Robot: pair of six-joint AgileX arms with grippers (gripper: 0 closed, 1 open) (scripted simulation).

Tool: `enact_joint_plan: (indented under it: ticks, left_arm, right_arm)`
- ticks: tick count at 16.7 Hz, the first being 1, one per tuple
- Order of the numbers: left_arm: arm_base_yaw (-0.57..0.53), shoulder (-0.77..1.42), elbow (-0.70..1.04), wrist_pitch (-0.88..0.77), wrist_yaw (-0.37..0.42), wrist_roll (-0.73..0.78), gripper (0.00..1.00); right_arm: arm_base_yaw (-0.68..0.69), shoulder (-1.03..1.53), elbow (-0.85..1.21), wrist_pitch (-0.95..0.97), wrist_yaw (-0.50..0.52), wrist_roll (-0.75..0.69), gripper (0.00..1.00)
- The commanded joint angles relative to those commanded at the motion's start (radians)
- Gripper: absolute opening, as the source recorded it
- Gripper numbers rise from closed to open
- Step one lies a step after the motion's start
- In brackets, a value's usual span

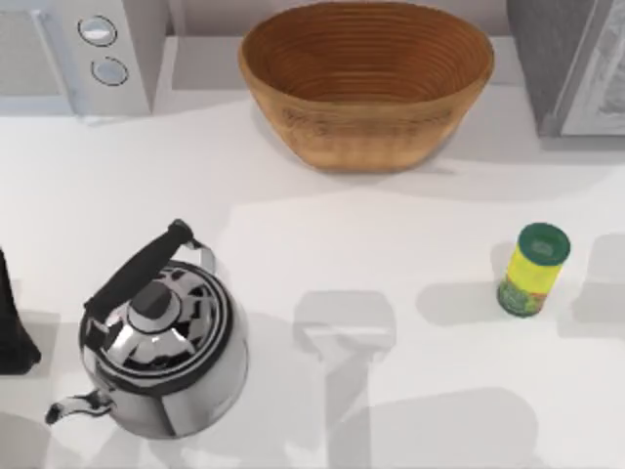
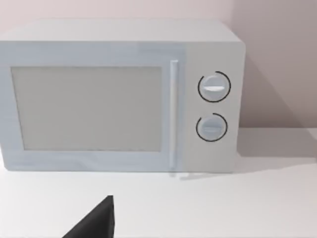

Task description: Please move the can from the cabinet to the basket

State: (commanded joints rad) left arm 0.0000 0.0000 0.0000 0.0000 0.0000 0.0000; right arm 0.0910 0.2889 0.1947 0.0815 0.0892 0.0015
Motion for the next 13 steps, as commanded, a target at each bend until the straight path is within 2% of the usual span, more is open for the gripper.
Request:
enact_joint_plan:
  ticks: [13]
  left_arm:
    - [0.000,0.000,0.000,0.000,0.000,0.000,1.00]
  right_arm:
    - [0.345,1.150,0.800,0.336,0.359,0.011,0.00]
